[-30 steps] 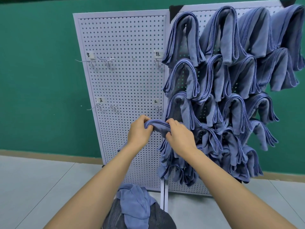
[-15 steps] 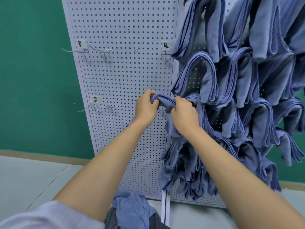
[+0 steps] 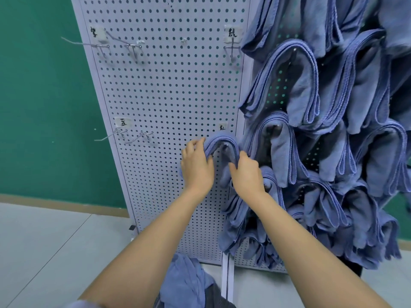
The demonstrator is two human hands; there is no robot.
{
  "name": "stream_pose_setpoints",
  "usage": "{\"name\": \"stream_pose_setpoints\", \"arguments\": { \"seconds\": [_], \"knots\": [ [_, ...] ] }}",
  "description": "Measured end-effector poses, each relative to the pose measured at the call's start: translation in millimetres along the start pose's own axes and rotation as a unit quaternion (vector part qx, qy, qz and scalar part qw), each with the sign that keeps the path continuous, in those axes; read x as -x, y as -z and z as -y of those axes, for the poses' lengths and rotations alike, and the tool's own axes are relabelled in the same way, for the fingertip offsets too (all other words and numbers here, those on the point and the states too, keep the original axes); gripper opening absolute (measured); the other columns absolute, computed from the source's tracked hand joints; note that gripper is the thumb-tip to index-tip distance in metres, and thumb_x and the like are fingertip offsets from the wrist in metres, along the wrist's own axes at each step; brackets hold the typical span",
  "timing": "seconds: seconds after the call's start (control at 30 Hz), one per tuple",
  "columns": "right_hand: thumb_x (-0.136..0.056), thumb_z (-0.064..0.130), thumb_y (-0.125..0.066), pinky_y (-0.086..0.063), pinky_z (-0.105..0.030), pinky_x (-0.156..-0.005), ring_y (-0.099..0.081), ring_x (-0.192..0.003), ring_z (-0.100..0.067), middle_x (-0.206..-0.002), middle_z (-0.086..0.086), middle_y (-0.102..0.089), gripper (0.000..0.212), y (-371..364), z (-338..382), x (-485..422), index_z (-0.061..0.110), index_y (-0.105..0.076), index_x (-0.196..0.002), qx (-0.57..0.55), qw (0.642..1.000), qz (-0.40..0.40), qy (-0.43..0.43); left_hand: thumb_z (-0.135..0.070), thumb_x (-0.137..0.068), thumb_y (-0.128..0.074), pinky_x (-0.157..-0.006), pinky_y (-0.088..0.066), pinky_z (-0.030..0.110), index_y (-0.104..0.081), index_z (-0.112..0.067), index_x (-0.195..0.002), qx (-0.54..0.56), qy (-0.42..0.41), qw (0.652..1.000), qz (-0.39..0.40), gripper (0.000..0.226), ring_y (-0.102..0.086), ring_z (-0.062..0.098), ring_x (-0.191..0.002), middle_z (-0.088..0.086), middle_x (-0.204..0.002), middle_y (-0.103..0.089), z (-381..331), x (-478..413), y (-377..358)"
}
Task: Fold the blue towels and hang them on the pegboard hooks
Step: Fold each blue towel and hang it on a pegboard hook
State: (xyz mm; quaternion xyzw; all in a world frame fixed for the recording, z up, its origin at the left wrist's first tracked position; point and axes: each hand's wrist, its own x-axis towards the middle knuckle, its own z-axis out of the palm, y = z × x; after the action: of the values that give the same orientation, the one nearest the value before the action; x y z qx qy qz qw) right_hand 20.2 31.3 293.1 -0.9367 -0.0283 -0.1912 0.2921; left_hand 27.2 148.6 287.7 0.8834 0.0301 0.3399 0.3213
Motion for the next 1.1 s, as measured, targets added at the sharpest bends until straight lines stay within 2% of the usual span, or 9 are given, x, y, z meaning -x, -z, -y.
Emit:
{"name": "stream_pose_setpoints", "arguments": {
  "seconds": [0.13, 0.27, 0.37, 0.43, 0.53, 0.67, 0.87, 0.97, 1.1],
  "knots": [
    [-0.099, 0.020, -0.046, -0.047, -0.042, -0.068, -0.060, -0.087, -0.040, -0.098, -0.020, -0.061, 0.023, -7, 0, 2, 0.001, -0.046, -0.112, -0.016, 1.000, 0.009, -0.013, -0.002, -0.095, -0.038, -0.076, -0.042, 0.032, -0.049, -0.006, -0.110, 0.133, 0.049, 0.981, 0.130, 0.018, -0.049, 0.021, -0.090, 0.006, -0.100, -0.053, -3, 7, -10],
    [-0.098, 0.019, -0.050, -0.052, -0.045, -0.076, -0.061, -0.089, -0.037, -0.102, -0.020, -0.062, 0.023, -4, -1, 6, 0.001, -0.047, -0.112, -0.051, 0.998, 0.022, -0.012, -0.006, -0.096, -0.041, -0.069, -0.042, 0.029, -0.042, -0.014, -0.099, 0.149, 0.077, 0.974, 0.153, 0.008, -0.051, 0.020, -0.084, 0.004, -0.095, -0.053, -5, 7, -8],
    [-0.096, 0.017, -0.053, -0.053, -0.045, -0.077, -0.061, -0.088, -0.030, -0.101, -0.015, -0.063, 0.026, 3, -5, 19, 0.004, -0.047, -0.118, -0.071, 0.997, 0.034, 0.003, -0.013, -0.094, -0.055, -0.075, -0.043, 0.028, -0.043, -0.020, -0.102, 0.151, 0.078, 0.971, 0.167, 0.016, -0.054, 0.016, -0.085, -0.004, -0.091, -0.055, -1, 15, 7],
    [-0.096, 0.016, -0.053, -0.053, -0.042, -0.075, -0.060, -0.084, -0.027, -0.097, -0.012, -0.061, 0.036, 9, -5, 33, 0.005, -0.044, -0.129, -0.074, 0.996, 0.049, 0.016, -0.015, -0.092, -0.060, -0.080, -0.047, 0.030, -0.046, -0.019, -0.112, 0.152, 0.078, 0.969, 0.178, 0.024, -0.056, 0.016, -0.089, -0.003, -0.100, -0.059, 3, 25, 22],
    [-0.097, 0.016, -0.052, -0.051, -0.042, -0.085, -0.060, -0.098, -0.027, -0.116, -0.013, -0.059, 0.050, 16, -5, 57, 0.007, -0.034, -0.143, -0.082, 0.993, 0.076, 0.032, -0.018, -0.092, -0.062, -0.089, -0.047, 0.031, -0.046, -0.015, -0.131, 0.137, 0.101, 0.967, 0.189, 0.043, -0.056, 0.016, -0.102, -0.005, -0.117, -0.056, 13, 46, 49],
    [-0.097, 0.020, -0.054, -0.051, -0.046, -0.088, -0.059, -0.105, -0.026, -0.125, -0.010, -0.060, 0.041, 11, -6, 93, 0.012, -0.044, -0.135, -0.066, 0.988, 0.116, 0.077, -0.022, -0.093, -0.061, -0.087, -0.051, 0.036, -0.048, -0.014, -0.133, 0.079, 0.139, 0.966, 0.201, 0.044, -0.055, 0.019, -0.101, 0.006, -0.127, -0.054, 43, 77, 76],
    [-0.096, 0.025, -0.055, -0.049, -0.040, -0.091, -0.059, -0.105, -0.021, -0.119, -0.004, -0.064, 0.028, -37, -18, 137, 0.011, -0.059, -0.121, -0.045, 0.969, 0.226, 0.093, -0.016, -0.090, -0.064, -0.081, -0.044, 0.025, -0.064, -0.009, -0.112, 0.020, 0.168, 0.952, 0.256, 0.022, -0.058, 0.017, -0.097, 0.006, -0.109, -0.064, 113, 124, 90],
    [-0.096, 0.022, -0.055, -0.048, -0.035, -0.089, -0.060, -0.104, -0.021, -0.116, -0.006, -0.065, 0.026, -78, -32, 152, 0.008, -0.062, -0.117, -0.040, 0.957, 0.276, 0.079, -0.011, -0.088, -0.066, -0.082, -0.048, 0.026, -0.066, -0.008, -0.104, 0.021, 0.204, 0.937, 0.282, 0.017, -0.058, 0.017, -0.091, 0.005, -0.100, -0.064, 154, 146, 78],
    [-0.092, 0.015, -0.056, -0.051, -0.038, -0.081, -0.062, -0.096, -0.027, -0.103, -0.010, -0.068, 0.018, -144, -60, 168, 0.006, -0.065, -0.105, -0.029, 0.940, 0.337, 0.037, -0.005, -0.090, -0.060, -0.072, -0.042, 0.018, -0.065, -0.005, -0.101, 0.015, 0.244, 0.914, 0.325, 0.012, -0.054, 0.015, -0.083, 0.007, -0.090, -0.061, 208, 172, 43]
  ]
}}
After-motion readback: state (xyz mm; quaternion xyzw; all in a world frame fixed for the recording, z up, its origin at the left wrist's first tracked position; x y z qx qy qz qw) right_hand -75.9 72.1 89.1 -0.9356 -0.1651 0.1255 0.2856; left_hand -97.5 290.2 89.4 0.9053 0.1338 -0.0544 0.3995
